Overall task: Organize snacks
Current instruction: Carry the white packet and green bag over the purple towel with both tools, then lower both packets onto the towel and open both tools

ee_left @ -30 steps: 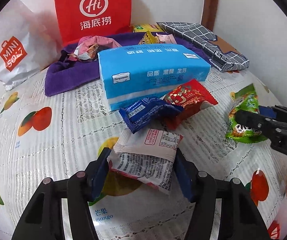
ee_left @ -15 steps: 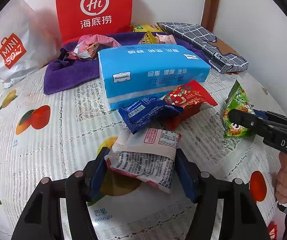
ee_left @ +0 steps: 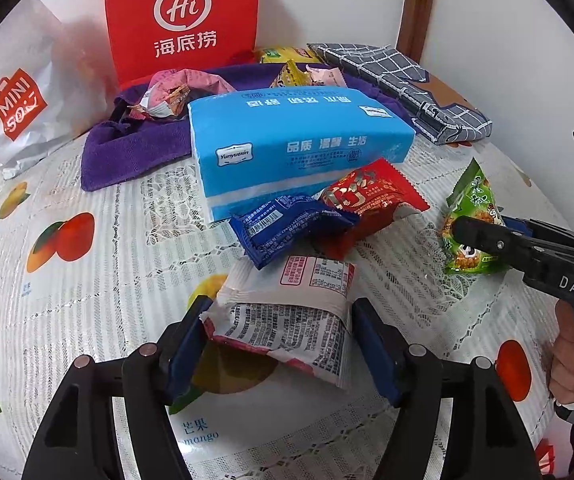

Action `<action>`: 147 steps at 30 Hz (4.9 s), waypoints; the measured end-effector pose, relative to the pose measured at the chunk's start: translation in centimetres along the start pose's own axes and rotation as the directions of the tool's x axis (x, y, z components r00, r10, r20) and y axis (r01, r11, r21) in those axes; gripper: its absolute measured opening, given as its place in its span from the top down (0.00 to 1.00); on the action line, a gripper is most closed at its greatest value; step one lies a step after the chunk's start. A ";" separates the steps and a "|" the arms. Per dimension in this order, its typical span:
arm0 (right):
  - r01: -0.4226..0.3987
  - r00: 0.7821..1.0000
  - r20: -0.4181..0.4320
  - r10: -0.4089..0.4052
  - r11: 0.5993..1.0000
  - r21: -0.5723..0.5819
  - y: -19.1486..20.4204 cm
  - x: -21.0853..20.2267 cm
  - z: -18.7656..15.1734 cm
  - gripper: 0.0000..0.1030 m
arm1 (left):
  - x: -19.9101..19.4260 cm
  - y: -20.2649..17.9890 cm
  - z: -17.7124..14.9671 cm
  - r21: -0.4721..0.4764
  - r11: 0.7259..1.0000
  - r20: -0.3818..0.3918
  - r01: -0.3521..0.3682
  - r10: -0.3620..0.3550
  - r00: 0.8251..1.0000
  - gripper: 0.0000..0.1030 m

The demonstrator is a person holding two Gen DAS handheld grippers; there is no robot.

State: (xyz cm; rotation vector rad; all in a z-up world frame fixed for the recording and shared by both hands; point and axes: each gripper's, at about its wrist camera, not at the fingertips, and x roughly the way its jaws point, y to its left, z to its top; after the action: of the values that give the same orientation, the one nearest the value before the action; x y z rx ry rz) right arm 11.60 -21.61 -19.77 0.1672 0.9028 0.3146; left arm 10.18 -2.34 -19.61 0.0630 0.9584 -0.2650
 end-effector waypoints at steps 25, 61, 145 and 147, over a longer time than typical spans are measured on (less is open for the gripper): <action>0.067 0.993 0.109 -0.055 0.992 -0.106 4.1 -6.0 4.3 0.63 | -5.4 1.4 2.9 -0.114 0.988 0.025 0.103 -0.101 0.995 0.44; 0.050 0.983 0.185 -0.016 0.982 -0.181 7.1 -1.7 21.2 0.64 | -5.5 7.9 17.6 -0.174 0.982 0.107 0.080 -0.062 0.992 0.44; 0.049 0.988 -0.128 -0.083 0.967 -0.252 5.5 14.5 25.2 0.52 | 6.8 13.3 23.6 -0.228 0.973 -0.023 0.047 -0.053 0.998 0.44; 0.046 0.990 -0.119 -0.078 0.967 -0.252 5.6 14.1 25.3 0.51 | 6.9 13.2 23.5 -0.228 0.972 -0.024 0.056 -0.063 0.998 0.44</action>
State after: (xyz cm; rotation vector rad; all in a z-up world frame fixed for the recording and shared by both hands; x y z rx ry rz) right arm 38.64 -11.86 -13.30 -0.1141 0.9854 0.3805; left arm 36.06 5.09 -12.50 -0.1723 1.0169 -0.2083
